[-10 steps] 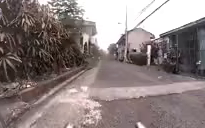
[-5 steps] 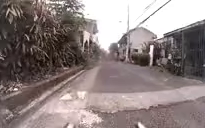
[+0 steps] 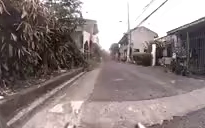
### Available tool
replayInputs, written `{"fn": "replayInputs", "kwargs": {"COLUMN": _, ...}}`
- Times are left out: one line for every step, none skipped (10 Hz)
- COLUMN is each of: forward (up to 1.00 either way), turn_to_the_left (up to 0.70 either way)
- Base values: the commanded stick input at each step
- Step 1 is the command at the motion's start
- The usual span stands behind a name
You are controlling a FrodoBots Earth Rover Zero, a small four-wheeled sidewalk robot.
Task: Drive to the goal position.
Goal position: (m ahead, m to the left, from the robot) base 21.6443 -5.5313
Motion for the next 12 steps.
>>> {"fn": "replayInputs", "kwargs": {"forward": 0.70, "turn_to_the_left": 0.00}}
{"fn": "replayInputs", "kwargs": {"forward": 0.70, "turn_to_the_left": 0.00}}
{"fn": "replayInputs", "kwargs": {"forward": 0.70, "turn_to_the_left": -0.11}}
{"fn": "replayInputs", "kwargs": {"forward": 0.70, "turn_to_the_left": -0.14}}
{"fn": "replayInputs", "kwargs": {"forward": 0.70, "turn_to_the_left": -0.14}}
{"fn": "replayInputs", "kwargs": {"forward": 0.70, "turn_to_the_left": -0.14}}
{"fn": "replayInputs", "kwargs": {"forward": 0.70, "turn_to_the_left": -0.14}}
{"fn": "replayInputs", "kwargs": {"forward": 0.70, "turn_to_the_left": -0.02}}
{"fn": "replayInputs", "kwargs": {"forward": 0.70, "turn_to_the_left": 0.00}}
{"fn": "replayInputs", "kwargs": {"forward": 0.70, "turn_to_the_left": 0.00}}
{"fn": "replayInputs", "kwargs": {"forward": 0.70, "turn_to_the_left": 0.00}}
{"fn": "replayInputs", "kwargs": {"forward": 0.70, "turn_to_the_left": 0.00}}
